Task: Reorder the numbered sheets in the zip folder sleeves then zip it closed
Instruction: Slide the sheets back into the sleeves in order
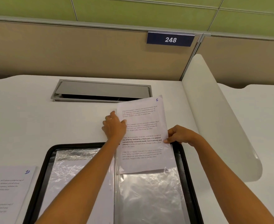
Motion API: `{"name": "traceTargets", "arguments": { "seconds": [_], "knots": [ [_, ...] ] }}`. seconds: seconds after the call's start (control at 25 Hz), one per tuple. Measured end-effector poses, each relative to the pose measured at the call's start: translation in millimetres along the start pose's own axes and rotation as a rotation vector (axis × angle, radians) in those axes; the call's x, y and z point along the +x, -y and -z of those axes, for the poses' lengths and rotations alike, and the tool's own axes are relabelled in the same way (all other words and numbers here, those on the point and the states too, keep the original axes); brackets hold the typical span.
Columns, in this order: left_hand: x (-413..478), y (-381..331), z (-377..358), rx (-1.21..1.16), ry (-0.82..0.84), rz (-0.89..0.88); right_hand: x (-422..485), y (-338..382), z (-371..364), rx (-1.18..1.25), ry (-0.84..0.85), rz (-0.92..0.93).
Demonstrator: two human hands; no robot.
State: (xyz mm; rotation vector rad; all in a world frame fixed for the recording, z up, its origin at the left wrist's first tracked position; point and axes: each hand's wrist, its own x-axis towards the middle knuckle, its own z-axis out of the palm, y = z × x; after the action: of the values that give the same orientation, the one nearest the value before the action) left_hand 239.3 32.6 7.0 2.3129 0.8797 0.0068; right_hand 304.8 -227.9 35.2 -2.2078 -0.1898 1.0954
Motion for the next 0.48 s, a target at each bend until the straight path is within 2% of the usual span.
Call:
{"name": "traceTargets", "arguments": {
  "seconds": [0.08,0.16,0.28,0.48],
  "knots": [
    [17,10,5,-0.131,0.134,0.12,3,-2,-2,0.022,-0.01,0.013],
    [23,16,8,-0.268,0.172,0.159,4,0,-5,0.02,-0.021,0.002],
    [18,22,8,-0.425,0.17,0.128,9,8,-9,0.073,-0.081,-0.021],
    [7,27,12,-0.516,0.314,0.104,17,22,-14,0.252,-0.251,0.014]
  ]
}}
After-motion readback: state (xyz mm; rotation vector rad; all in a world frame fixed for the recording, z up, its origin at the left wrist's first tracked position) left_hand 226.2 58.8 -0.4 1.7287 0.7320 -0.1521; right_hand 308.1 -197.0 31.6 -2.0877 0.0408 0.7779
